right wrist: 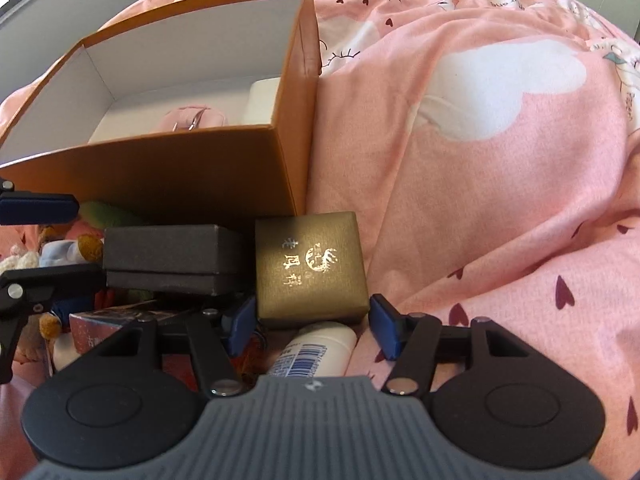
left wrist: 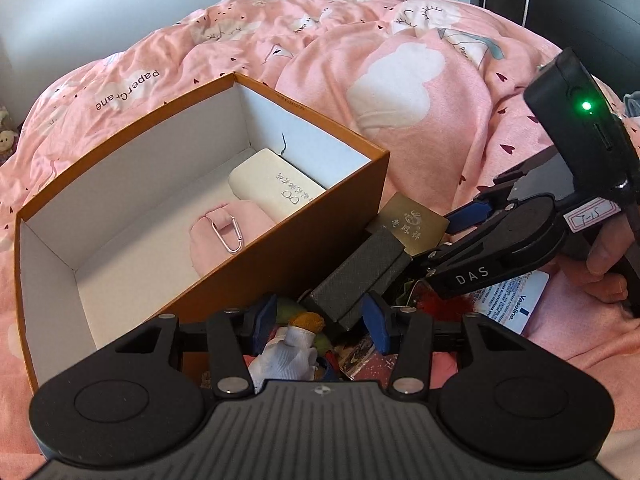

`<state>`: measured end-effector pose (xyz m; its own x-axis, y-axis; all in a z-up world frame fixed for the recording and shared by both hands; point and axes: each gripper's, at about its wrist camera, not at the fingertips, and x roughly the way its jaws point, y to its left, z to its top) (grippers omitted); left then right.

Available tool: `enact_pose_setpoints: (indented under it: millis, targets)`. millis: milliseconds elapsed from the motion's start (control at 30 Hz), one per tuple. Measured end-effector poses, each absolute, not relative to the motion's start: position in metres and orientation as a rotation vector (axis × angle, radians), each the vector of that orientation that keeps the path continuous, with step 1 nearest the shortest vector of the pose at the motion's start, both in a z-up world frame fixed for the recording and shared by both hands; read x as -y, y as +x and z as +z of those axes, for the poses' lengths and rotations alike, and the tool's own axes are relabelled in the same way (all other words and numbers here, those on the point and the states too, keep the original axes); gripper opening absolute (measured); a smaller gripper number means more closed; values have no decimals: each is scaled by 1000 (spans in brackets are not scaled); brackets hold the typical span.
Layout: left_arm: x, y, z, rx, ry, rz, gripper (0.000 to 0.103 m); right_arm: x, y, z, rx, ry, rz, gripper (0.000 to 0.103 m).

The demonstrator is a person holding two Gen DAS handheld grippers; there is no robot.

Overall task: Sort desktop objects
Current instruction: 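Grasp the gold box with the right tool while the left tool approaches the black box, then grasp the black box with the left tool while the right tool lifts the gold box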

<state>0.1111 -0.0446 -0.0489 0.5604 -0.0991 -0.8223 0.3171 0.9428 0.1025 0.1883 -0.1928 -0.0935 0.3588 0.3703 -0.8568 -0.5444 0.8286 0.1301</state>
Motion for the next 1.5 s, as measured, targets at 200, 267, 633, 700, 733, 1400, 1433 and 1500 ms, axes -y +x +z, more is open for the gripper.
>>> enact_pose_setpoints:
  millis: [200, 267, 633, 700, 733, 1400, 1433, 1500]
  targets:
    - [42, 112, -48, -952, 254, -229, 56, 205, 185, -72, -1023, -145, 596, 61]
    - [42, 113, -47, -956, 250, -230, 56, 213, 187, -60, -1017, -141, 592, 61]
    - [54, 116, -58, -960, 362, -271, 56, 217, 216, -57, -1130, -238, 642, 61]
    - [56, 116, -61, -959, 383, -275, 56, 214, 220, -62, -1133, -238, 638, 62]
    - [56, 116, -61, -958, 387, -277, 56, 213, 221, -64, -1136, -236, 636, 64]
    - [66, 121, -71, -963, 526, -388, 58, 188, 160, -53, -765, -1056, 946, 69]
    - [65, 122, -72, -966, 539, -396, 58, 186, 157, -54, -723, -1128, 963, 69]
    - [65, 124, -75, -970, 564, -412, 58, 183, 153, -57, -646, -1257, 1011, 69]
